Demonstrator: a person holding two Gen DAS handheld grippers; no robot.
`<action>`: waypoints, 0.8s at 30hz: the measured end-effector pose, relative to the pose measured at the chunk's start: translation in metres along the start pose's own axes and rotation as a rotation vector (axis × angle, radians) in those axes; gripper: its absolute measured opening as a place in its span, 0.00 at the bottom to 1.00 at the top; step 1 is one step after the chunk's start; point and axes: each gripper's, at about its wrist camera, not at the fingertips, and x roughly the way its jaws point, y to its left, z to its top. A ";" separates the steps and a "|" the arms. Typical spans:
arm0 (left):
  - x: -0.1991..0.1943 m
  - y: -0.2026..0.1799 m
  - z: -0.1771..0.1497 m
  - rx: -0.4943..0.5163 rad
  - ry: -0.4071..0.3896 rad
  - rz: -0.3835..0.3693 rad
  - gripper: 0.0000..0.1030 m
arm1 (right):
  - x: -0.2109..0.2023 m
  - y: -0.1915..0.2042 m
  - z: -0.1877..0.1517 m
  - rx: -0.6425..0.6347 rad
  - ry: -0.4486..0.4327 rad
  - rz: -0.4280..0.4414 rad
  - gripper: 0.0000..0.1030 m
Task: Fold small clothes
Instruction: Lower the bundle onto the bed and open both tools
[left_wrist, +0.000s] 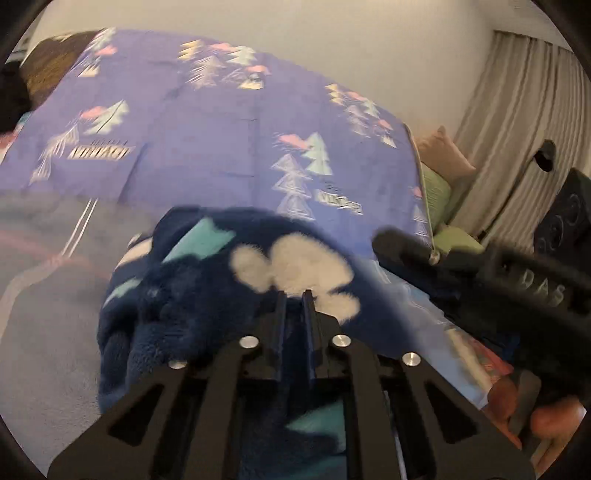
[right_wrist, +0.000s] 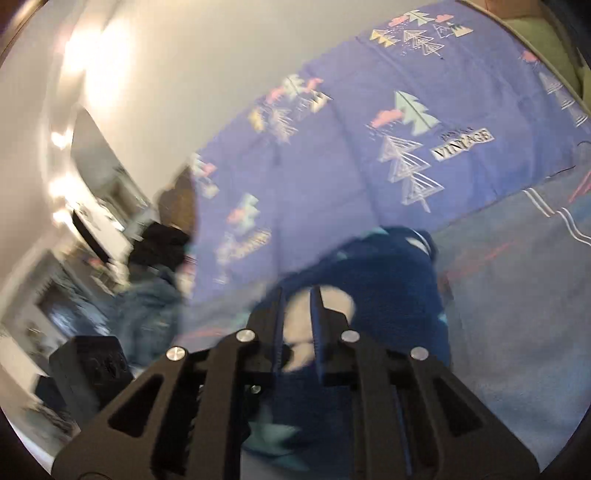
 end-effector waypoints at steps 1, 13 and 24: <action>-0.002 0.011 -0.001 -0.058 0.002 -0.021 0.09 | 0.013 -0.002 -0.011 -0.025 0.016 -0.055 0.09; -0.070 0.035 -0.047 -0.262 -0.035 -0.016 0.04 | -0.057 -0.002 -0.080 -0.057 -0.088 -0.159 0.13; -0.172 -0.034 -0.110 -0.033 -0.079 0.290 0.69 | -0.152 0.033 -0.150 -0.172 -0.128 -0.223 0.65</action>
